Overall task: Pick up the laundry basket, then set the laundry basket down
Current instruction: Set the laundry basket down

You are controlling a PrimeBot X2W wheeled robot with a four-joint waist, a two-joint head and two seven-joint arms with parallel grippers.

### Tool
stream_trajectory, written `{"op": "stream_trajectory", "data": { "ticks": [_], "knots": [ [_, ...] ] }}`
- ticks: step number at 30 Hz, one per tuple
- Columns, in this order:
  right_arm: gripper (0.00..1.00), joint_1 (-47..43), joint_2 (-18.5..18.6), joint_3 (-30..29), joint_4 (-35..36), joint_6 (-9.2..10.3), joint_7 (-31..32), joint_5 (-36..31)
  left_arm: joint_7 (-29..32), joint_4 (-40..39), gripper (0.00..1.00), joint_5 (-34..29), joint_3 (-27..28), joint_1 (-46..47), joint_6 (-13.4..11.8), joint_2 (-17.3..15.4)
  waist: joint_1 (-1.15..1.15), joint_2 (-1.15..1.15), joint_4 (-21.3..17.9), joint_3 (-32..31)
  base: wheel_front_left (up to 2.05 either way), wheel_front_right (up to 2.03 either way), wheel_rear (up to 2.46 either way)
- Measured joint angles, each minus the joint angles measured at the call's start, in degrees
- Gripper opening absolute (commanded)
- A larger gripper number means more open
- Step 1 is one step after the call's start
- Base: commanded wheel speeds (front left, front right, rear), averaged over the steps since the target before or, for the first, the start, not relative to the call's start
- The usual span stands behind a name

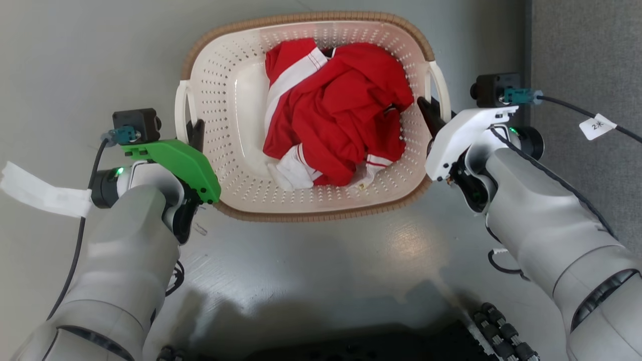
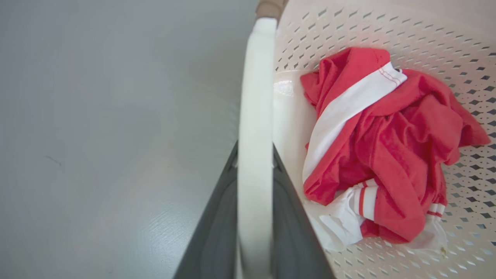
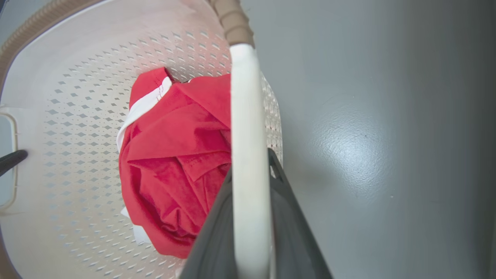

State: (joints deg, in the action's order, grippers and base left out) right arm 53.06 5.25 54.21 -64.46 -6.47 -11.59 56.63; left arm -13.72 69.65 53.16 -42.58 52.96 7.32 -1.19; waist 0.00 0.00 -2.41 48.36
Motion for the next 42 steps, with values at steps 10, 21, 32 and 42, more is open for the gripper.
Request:
{"op": "stream_trajectory", "data": {
  "ticks": [10,21,32,42],
  "knots": [
    [0.0,1.53,0.0,0.02,-0.54,0.0,-0.62,0.0,-0.21,0.0,0.0,-0.42,0.04,1.33,0.0,0.01,0.0,0.0,0.16,1.92,0.0,0.0,0.0],
    [1.0,1.65,-0.26,0.26,-1.43,-0.11,-1.07,0.09,-0.22,0.22,1.0,-0.58,0.1,1.35,0.0,0.08,0.0,0.0,0.51,2.51,0.0,0.0,0.0],
    [1.0,1.65,-0.74,0.25,-2.69,-0.62,-1.08,0.93,-0.55,0.66,1.0,-0.58,0.19,1.44,0.0,-0.02,0.0,0.0,0.51,2.79,0.0,0.0,0.0],
    [1.0,1.69,-0.87,0.34,-3.15,-0.62,-1.48,1.43,-0.55,1.07,1.0,-0.59,0.3,1.46,0.0,-0.03,0.0,0.0,0.41,2.22,0.0,0.0,0.0]
  ]
}}
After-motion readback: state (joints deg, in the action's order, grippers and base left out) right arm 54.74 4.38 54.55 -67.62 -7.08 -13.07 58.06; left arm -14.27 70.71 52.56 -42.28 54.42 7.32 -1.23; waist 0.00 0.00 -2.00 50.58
